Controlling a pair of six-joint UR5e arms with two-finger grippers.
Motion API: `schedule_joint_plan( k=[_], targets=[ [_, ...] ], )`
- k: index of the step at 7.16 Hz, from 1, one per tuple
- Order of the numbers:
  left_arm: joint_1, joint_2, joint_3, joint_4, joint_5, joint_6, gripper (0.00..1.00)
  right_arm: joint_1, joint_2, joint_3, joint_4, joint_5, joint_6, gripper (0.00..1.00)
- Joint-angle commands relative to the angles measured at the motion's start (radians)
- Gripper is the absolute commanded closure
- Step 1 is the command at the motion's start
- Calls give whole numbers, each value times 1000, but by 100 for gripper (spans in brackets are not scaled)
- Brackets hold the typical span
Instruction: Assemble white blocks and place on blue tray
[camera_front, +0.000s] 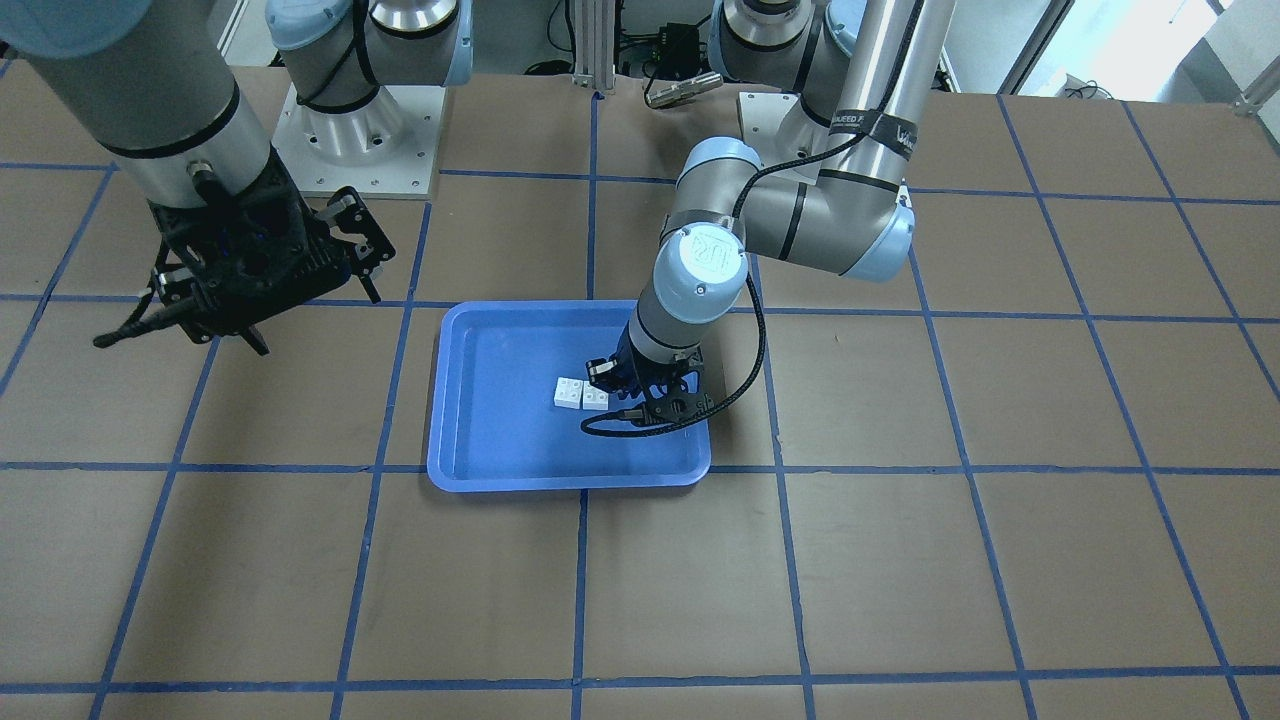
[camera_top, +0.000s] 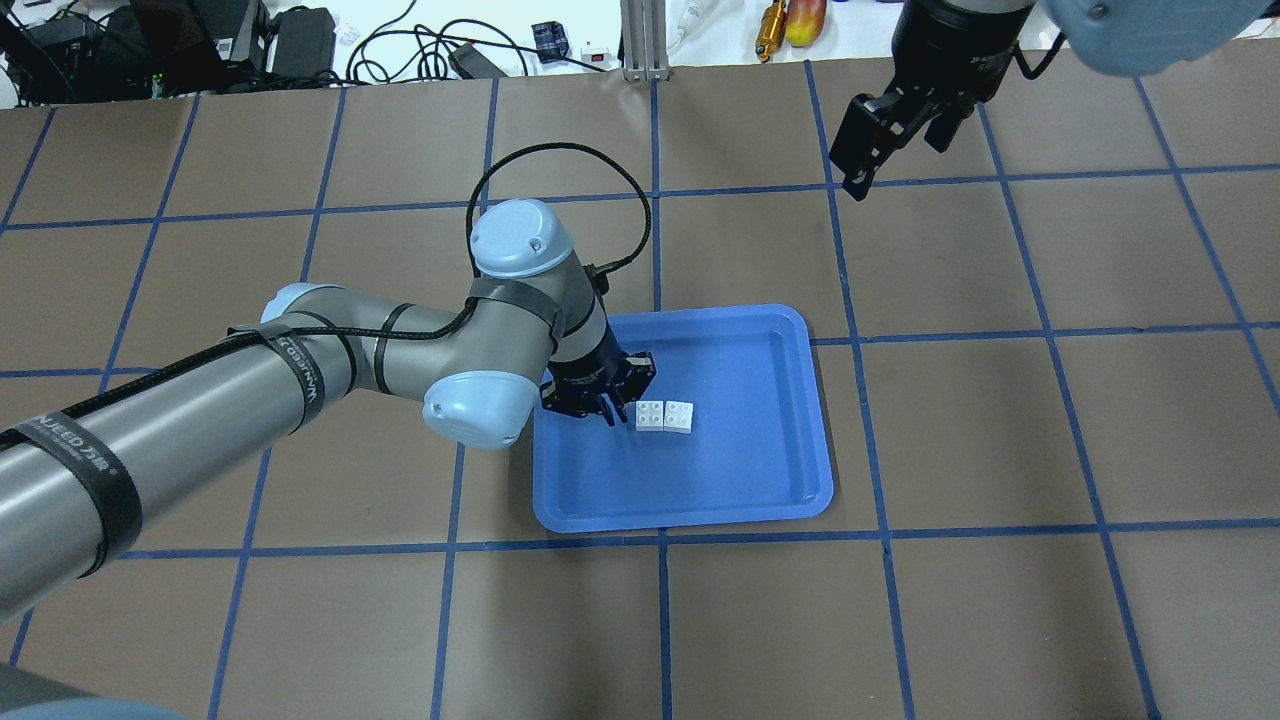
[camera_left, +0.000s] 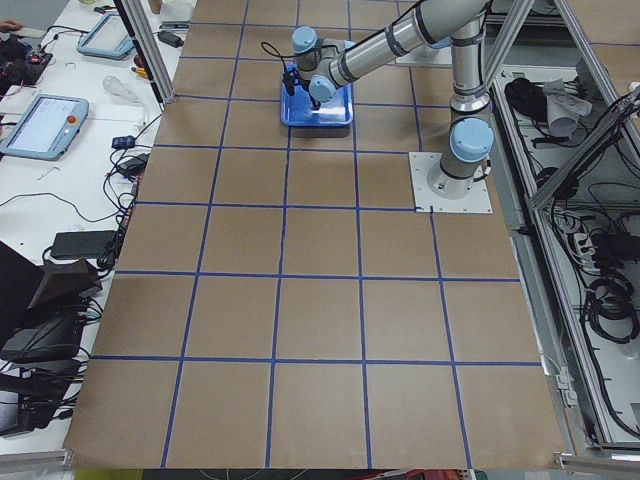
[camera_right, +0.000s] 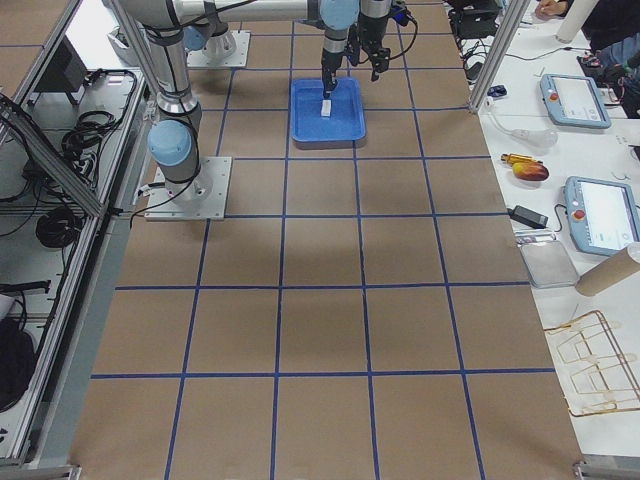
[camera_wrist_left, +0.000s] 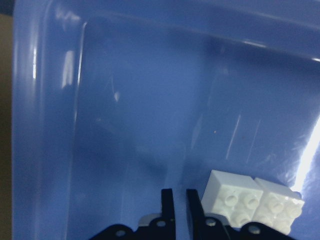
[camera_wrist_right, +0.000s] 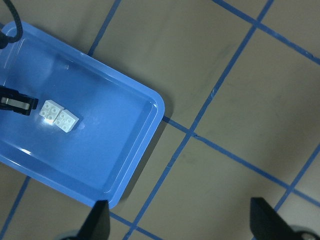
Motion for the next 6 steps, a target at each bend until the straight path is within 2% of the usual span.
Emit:
schedule_joint_plan(
  k=[1,3,5,6],
  targets=[
    [-7,-3,0,14,-7,-9,78,0,-33,-3,33,-6,168,0],
    [-15,-3,0,19,-7,-9,78,-17,-102,6,-74,-18,167,0],
    [-21,-3,0,19,-20,-12,78,-15,-99,43,-78,-23,202,0],
    [-21,-3,0,19,-20,-12,78,-25,-78,81,-78,-26,318,0]
  ],
)
